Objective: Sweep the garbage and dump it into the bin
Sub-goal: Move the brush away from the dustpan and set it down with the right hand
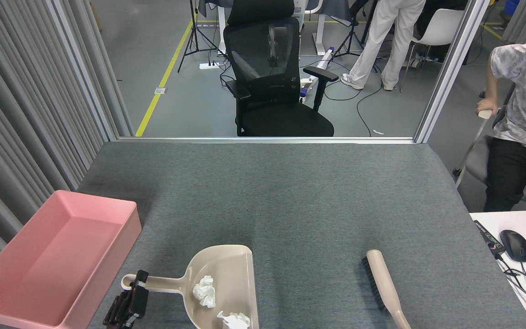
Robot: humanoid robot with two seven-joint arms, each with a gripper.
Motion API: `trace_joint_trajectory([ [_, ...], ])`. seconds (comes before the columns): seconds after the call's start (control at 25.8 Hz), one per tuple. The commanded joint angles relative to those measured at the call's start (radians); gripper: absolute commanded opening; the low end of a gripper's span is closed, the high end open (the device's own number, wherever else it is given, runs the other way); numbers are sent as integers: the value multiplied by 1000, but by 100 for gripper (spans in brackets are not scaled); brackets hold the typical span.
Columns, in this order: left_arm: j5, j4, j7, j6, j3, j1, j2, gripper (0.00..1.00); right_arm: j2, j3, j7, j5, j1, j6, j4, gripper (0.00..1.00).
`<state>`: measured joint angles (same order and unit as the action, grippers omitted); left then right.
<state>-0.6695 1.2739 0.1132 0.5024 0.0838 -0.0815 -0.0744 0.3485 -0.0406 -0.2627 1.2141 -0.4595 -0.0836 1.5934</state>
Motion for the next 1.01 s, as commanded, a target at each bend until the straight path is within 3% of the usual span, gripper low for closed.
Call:
trace_joint_trajectory([
  [0.0, 44, 2, -21, 16, 4, -3, 1, 40, -2, 1, 14, 2, -11, -4, -1, 0],
  [0.27, 51, 31, 3, -18, 5, -3, 1, 51, 6, 4, 14, 5, -31, -2, -3, 0],
  [0.47, 51, 50, 2, -25, 4, -11, 1, 48, 9, 67, 10, 5, -31, -8, -4, 0],
  [0.5, 53, 50, 2, -25, 2, -11, 1, 47, 9, 80, 10, 5, -31, -12, -4, 9],
  [0.54, 53, 50, 0, -27, 2, -12, 1, 46, 9, 97, 10, 5, -30, -10, -4, 33],
  [0.58, 53, 50, -1, -27, 2, -12, 1, 46, 7, 111, 8, 5, -31, -15, -4, 68],
  [0.62, 56, 50, -3, -28, 2, -12, 1, 45, 7, 120, 5, 4, -31, -25, -4, 85],
  [0.97, 145, 48, -18, -45, 2, -18, -2, 41, -3, 160, -1, 1, -33, -93, -3, 97],
])
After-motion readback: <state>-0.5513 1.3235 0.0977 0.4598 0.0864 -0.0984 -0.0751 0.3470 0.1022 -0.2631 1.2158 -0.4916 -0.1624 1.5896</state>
